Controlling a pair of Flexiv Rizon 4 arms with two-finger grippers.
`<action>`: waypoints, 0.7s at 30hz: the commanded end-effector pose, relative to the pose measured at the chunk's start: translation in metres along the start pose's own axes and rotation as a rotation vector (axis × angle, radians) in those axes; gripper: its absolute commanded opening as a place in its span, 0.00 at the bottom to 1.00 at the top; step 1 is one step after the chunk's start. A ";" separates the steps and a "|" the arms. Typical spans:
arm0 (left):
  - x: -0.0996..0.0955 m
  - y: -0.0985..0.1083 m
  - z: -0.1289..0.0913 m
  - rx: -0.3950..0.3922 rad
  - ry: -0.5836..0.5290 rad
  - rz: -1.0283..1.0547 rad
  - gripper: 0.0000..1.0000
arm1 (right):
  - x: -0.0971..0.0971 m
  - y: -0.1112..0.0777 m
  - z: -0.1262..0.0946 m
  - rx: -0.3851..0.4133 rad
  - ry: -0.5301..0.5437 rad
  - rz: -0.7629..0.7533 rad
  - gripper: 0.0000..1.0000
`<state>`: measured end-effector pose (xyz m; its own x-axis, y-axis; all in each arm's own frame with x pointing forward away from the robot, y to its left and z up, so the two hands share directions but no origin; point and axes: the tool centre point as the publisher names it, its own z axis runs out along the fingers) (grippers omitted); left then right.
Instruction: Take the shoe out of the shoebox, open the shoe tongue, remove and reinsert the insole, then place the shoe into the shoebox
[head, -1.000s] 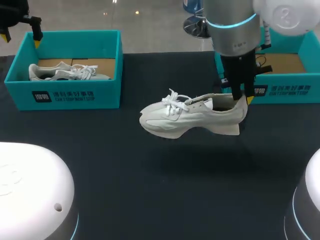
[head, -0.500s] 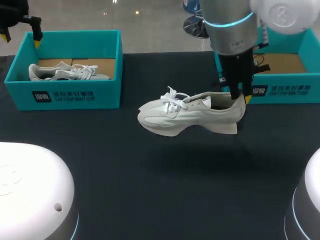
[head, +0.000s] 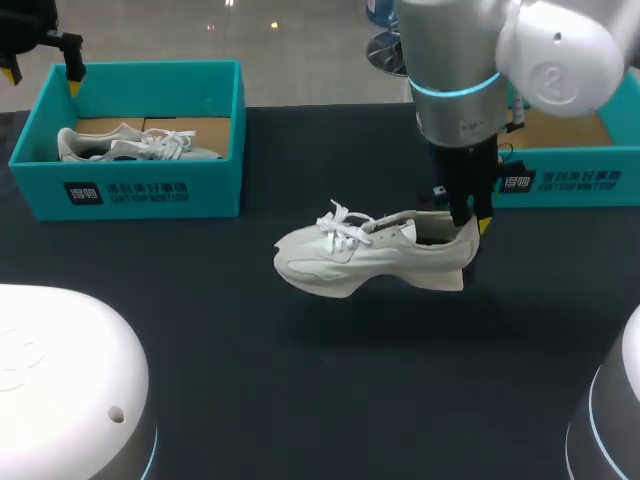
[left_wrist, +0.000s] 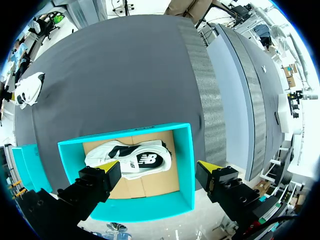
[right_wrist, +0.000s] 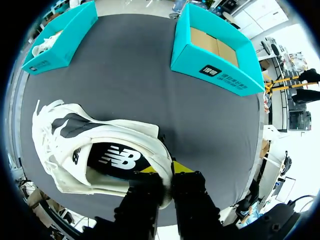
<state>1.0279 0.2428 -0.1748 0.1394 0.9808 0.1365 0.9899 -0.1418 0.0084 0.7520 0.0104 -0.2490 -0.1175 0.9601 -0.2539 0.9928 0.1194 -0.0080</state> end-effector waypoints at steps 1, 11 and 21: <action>0.000 -0.001 0.000 -0.003 0.001 0.001 1.00 | 0.009 -0.001 0.042 -0.013 0.009 -0.021 0.00; 0.000 -0.001 0.000 -0.003 0.001 0.001 1.00 | 0.023 0.004 0.082 -0.006 0.006 -0.092 0.00; 0.000 -0.001 0.000 -0.003 0.001 0.001 1.00 | 0.026 -0.001 0.093 0.022 0.031 -0.054 0.00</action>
<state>1.0279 0.2428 -0.1748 0.1394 0.9808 0.1365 0.9899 -0.1418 0.0084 0.7506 0.0101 -0.3443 -0.1723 0.9599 -0.2213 0.9850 0.1677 -0.0397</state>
